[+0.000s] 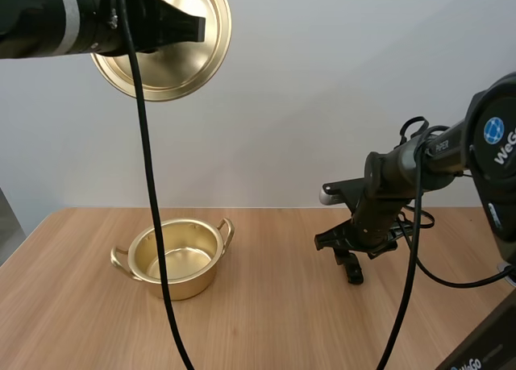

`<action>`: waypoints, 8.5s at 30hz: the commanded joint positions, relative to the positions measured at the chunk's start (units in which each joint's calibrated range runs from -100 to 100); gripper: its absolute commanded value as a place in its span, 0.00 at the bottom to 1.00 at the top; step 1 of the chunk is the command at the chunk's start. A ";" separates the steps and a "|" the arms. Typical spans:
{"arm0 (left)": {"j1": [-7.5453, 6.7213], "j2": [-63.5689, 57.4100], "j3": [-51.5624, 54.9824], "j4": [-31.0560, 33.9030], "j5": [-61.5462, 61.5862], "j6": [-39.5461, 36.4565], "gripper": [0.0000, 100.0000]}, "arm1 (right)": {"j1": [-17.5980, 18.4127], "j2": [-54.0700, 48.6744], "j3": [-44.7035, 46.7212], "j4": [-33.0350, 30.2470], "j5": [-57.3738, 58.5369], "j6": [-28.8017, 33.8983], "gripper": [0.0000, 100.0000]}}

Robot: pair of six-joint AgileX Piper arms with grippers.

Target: Open the pot, put the car inside, and close it

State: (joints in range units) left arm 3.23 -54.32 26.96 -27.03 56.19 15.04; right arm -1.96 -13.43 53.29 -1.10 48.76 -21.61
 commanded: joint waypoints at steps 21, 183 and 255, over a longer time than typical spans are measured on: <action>0.03 -0.02 -0.08 -0.01 -0.56 0.00 0.00 | 0.03 6.58 -0.61 -0.23 -2.63 -2.18 0.00; 4.73 42.91 19.20 3.44 13.38 7.38 0.00 | 6.00 -59.48 -24.23 -11.64 8.81 -2.90 0.00; -2.42 -45.68 73.04 -40.58 -66.21 38.33 0.00 | -0.07 -59.53 32.24 2.63 -32.84 3.24 0.00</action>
State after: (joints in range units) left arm 0.86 -100.00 99.95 -67.20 -20.66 52.96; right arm -1.99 -72.92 85.46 -1.22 2.03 -18.33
